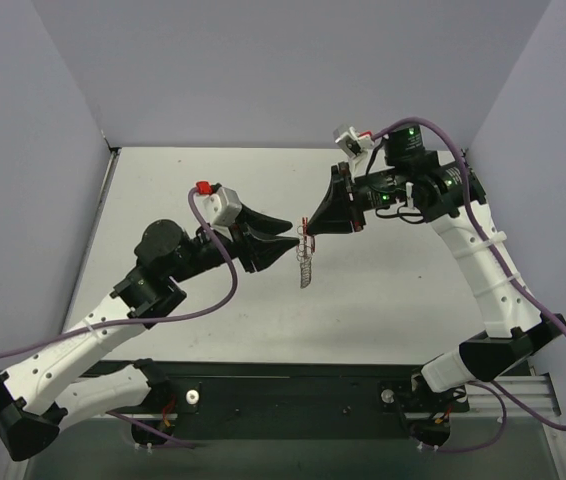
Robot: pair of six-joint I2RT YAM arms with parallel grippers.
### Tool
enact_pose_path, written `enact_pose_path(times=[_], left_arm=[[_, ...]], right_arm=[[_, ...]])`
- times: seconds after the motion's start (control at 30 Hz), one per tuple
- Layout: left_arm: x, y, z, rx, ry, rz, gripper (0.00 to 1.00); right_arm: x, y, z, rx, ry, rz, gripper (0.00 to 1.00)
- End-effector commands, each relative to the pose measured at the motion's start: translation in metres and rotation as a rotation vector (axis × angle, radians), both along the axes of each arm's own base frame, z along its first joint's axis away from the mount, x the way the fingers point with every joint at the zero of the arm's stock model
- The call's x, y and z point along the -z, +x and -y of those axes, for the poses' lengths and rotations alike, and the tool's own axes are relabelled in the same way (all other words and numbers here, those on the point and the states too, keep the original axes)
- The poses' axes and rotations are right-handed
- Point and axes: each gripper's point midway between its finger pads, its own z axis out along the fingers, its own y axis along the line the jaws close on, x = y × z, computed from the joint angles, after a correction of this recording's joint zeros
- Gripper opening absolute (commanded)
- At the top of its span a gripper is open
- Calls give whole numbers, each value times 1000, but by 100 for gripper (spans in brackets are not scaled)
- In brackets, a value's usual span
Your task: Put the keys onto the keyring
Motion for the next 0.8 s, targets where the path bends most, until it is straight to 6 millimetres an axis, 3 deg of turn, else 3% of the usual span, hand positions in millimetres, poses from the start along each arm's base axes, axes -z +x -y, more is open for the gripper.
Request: enact_pose_path(times=[0.0,0.03,0.1,0.27,0.33,0.37,0.43,0.47,0.63,0.77], left_arm=[[-23,-14,-17,-4,44,66,52],[-30,-16,-19,-6,45,77,52],[-21,-17,-20,-1,107,57,53],[-22,-23,-15,78,238,4,54],[-5,-20,-6,123,322,-51,68],[-15,-27,-3,167,322,-42,72],[3,-24,5,210,389,-95,78],[-3,-27,7,233,393,-88,78],[15,-28,20,323,456,-150,78],[19,-25,25,333,466,-166,71]], right_arm=[[-6,-11,6,-25,4,62,0],[-4,-13,6,-28,-3,56,0],[-1,-12,7,-34,-18,77,0],[19,-18,14,-53,-152,114,0],[25,-25,17,-81,-198,129,0],[30,-25,19,-79,-235,142,0],[35,-34,23,-124,-283,160,0],[36,-36,24,-136,-299,161,0],[42,-45,31,-183,-361,159,0],[41,-49,31,-191,-359,162,0]])
